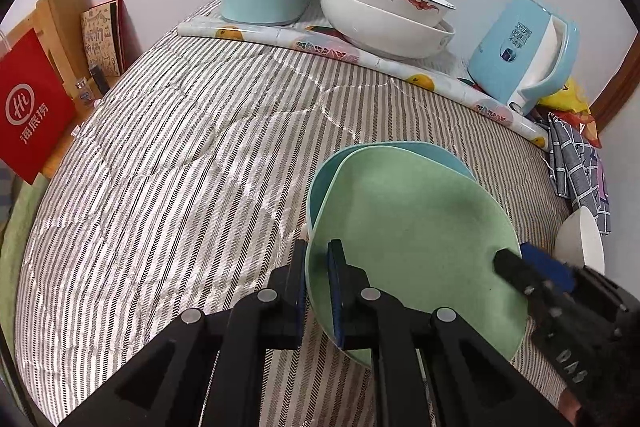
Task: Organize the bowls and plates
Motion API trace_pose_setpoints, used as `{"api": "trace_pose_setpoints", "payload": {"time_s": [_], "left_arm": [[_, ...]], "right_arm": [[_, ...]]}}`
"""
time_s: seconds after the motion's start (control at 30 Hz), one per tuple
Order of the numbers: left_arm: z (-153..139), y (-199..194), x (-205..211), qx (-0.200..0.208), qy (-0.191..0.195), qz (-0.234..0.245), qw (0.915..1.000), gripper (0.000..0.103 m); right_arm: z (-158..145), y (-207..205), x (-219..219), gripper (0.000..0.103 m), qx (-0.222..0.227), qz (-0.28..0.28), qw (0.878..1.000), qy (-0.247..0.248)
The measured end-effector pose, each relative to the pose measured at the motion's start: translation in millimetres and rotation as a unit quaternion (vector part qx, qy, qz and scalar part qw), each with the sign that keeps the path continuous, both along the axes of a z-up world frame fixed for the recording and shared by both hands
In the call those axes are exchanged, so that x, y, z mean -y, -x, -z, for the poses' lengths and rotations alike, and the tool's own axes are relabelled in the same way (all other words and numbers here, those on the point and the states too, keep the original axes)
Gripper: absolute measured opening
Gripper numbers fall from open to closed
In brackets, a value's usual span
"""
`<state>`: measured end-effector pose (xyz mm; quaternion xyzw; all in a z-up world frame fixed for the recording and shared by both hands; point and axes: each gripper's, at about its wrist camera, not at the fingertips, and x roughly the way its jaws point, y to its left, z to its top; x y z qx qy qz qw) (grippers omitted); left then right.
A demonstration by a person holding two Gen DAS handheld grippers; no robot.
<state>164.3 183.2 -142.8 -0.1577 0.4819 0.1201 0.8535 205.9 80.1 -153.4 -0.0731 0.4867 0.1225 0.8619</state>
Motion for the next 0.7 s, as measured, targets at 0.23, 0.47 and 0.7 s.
{"api": "trace_pose_setpoints", "payload": {"time_s": [0.23,0.47,0.7], "left_arm": [[1,-1,-2,0.007,0.008,0.015,0.9998,0.011],[2,-3,-2,0.007,0.003,0.024,0.9997,0.011],[1,0,-4,0.003,-0.004,0.023,0.9997,0.018]], "right_arm": [[3,0,-14,0.011,0.04,0.0,0.998,0.04],[2,-13,-21,0.006,0.067,-0.009,0.996,0.062],[8,-21,-20,0.006,0.067,-0.011,0.996,0.059]]}}
